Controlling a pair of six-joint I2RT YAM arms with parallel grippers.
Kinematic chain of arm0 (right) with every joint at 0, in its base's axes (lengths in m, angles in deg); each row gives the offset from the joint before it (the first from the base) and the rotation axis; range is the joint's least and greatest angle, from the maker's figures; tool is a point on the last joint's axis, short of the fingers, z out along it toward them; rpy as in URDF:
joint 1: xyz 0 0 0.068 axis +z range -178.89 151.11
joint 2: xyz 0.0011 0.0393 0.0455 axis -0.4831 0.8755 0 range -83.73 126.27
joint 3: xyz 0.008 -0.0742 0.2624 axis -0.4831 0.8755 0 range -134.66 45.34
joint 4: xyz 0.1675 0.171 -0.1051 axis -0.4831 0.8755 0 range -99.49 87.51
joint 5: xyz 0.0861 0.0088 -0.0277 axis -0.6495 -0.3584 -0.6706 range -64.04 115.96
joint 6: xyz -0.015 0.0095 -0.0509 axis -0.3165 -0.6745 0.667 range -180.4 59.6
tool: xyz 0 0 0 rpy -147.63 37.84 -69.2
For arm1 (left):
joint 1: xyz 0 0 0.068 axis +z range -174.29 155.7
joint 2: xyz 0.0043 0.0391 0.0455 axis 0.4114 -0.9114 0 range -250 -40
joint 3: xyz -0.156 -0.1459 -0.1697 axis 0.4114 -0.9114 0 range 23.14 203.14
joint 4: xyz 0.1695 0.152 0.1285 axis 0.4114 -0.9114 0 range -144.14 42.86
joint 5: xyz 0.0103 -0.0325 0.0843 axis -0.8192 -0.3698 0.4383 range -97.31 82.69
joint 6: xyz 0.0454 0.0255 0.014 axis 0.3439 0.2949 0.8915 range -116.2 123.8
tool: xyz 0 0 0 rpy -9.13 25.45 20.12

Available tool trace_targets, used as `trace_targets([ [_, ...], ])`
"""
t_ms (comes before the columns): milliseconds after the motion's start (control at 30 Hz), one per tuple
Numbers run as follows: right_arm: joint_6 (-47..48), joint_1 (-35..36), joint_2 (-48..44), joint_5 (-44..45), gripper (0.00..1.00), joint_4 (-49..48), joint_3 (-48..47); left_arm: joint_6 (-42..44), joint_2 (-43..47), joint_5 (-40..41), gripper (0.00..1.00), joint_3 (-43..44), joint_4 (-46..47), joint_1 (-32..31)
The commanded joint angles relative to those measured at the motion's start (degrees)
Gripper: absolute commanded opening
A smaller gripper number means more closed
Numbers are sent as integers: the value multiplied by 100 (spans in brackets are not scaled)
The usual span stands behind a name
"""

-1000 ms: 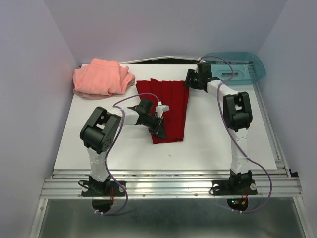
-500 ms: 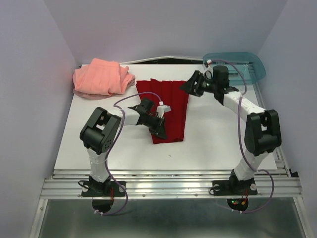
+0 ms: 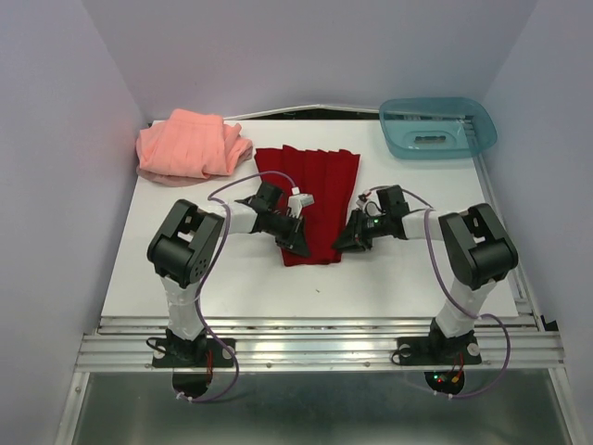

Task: Fold and stack the skirts
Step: Fold the skirt

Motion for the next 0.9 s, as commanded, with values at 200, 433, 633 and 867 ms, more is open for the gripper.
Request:
trace_targets([
  [200, 1219, -370, -530, 1104, 1, 1740, -832, 26, 31, 376, 2, -89, 13, 137],
  [433, 1430, -370, -848, 1905, 1, 1768, -1043, -53, 671, -186, 18, -291, 311, 129],
  [633, 1650, -370, -330, 2114, 1, 1706, -912, -176, 1174, -433, 34, -256, 356, 129],
  [867, 1659, -370, 119, 2107, 1, 1715, -604, -519, 1218, -486, 34, -115, 584, 67],
])
